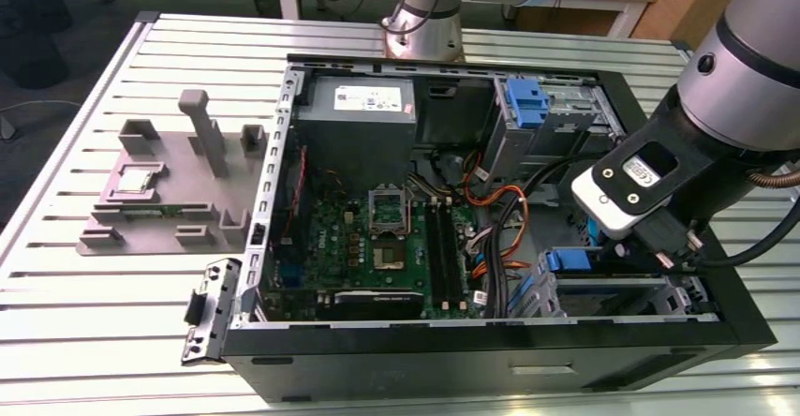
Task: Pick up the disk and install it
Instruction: 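Insert the second disk wire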
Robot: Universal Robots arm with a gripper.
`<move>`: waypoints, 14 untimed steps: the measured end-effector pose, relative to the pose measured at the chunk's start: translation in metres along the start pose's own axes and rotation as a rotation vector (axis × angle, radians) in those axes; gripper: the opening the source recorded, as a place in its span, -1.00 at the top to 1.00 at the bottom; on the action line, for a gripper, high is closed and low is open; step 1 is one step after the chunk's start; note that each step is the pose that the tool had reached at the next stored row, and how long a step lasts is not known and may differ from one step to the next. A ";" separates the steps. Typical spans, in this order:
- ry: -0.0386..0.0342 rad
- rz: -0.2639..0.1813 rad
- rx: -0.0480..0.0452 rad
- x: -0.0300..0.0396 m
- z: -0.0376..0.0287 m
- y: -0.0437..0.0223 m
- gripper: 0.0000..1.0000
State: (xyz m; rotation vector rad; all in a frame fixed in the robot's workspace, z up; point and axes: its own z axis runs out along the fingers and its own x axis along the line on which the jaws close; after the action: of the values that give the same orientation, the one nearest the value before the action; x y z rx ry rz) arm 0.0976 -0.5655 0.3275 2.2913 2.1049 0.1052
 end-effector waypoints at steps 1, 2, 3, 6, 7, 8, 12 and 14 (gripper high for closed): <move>0.0000 0.000 0.0001 0.0000 0.0000 0.0000 0.65; -0.0003 0.000 0.0001 0.0000 0.0000 0.0000 0.65; -0.0007 0.000 0.0001 -0.0001 -0.0002 0.0000 0.53; -0.0010 0.000 0.0001 -0.0001 -0.0006 0.0000 0.53; -0.0011 0.000 0.0001 -0.0001 -0.0011 0.0001 0.53; -0.0008 0.000 0.0001 0.0000 -0.0016 0.0001 0.53; -0.0009 0.000 0.0001 0.0001 -0.0071 0.0004 0.53; -0.0008 0.000 0.0001 0.0002 -0.0104 0.0006 0.53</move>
State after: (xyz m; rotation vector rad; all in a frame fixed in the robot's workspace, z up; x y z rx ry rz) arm 0.0976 -0.5656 0.3380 2.2912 2.1044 0.1042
